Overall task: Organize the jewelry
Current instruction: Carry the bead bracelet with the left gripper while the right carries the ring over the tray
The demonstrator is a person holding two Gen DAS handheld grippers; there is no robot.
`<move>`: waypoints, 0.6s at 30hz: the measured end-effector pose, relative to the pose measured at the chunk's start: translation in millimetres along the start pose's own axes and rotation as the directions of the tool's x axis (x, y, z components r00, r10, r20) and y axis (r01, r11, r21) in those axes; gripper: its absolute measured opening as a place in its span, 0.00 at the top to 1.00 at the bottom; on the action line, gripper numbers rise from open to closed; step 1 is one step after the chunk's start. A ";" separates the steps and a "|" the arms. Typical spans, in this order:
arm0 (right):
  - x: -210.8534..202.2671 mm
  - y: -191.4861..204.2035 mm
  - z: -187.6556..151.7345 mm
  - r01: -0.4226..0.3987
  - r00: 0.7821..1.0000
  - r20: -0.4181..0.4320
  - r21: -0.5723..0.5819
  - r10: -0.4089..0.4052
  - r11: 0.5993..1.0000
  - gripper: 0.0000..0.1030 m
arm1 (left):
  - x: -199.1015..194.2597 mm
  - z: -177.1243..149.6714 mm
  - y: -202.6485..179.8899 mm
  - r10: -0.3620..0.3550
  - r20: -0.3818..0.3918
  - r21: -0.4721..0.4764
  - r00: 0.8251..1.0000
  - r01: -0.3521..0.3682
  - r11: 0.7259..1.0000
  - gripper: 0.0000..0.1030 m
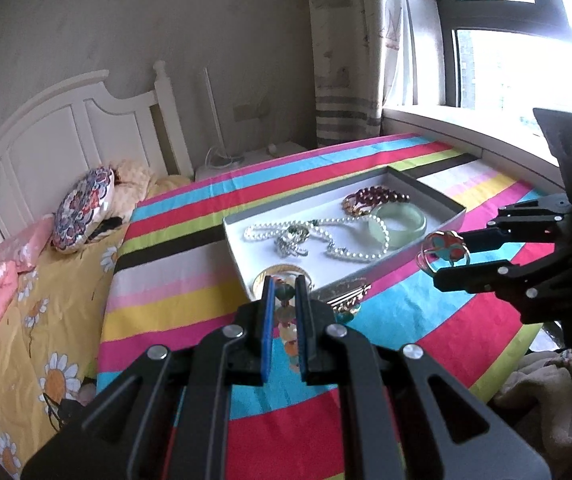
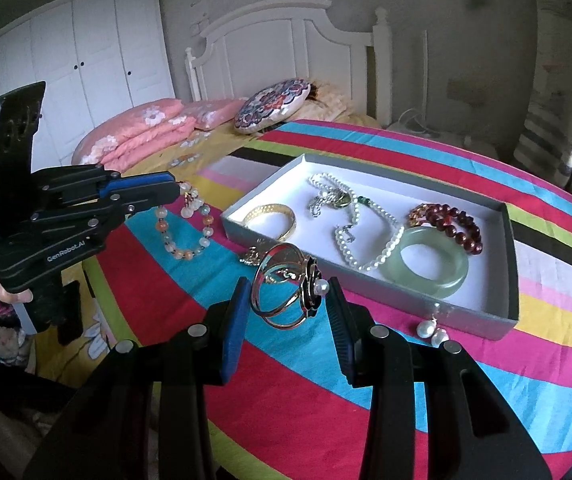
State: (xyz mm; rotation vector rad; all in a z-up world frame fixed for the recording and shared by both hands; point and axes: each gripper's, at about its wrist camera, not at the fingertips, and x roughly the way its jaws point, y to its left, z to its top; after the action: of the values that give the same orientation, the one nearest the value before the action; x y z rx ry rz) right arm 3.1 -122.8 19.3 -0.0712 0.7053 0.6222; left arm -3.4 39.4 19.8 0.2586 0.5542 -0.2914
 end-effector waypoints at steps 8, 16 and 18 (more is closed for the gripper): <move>-7.3 -10.5 8.0 0.028 0.999 0.031 0.012 -0.028 1.000 0.63 | -4.9 22.0 -11.0 -0.013 0.038 0.049 0.999 0.011 0.999 0.91; -2.9 -29.6 21.6 0.077 0.996 0.041 0.010 -0.077 0.997 0.63 | 12.6 50.8 -22.6 -0.051 0.047 0.087 0.998 0.047 0.995 0.91; 2.2 -35.9 25.9 0.100 0.994 0.037 0.006 -0.100 0.995 0.63 | 20.2 60.2 -23.0 -0.065 0.047 0.082 0.997 0.061 0.995 0.91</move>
State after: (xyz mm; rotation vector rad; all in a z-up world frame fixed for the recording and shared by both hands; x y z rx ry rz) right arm 39.5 -144.3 32.6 -0.0899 0.6625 0.5251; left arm 34.0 -5.0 54.4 0.3118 0.5027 -0.3811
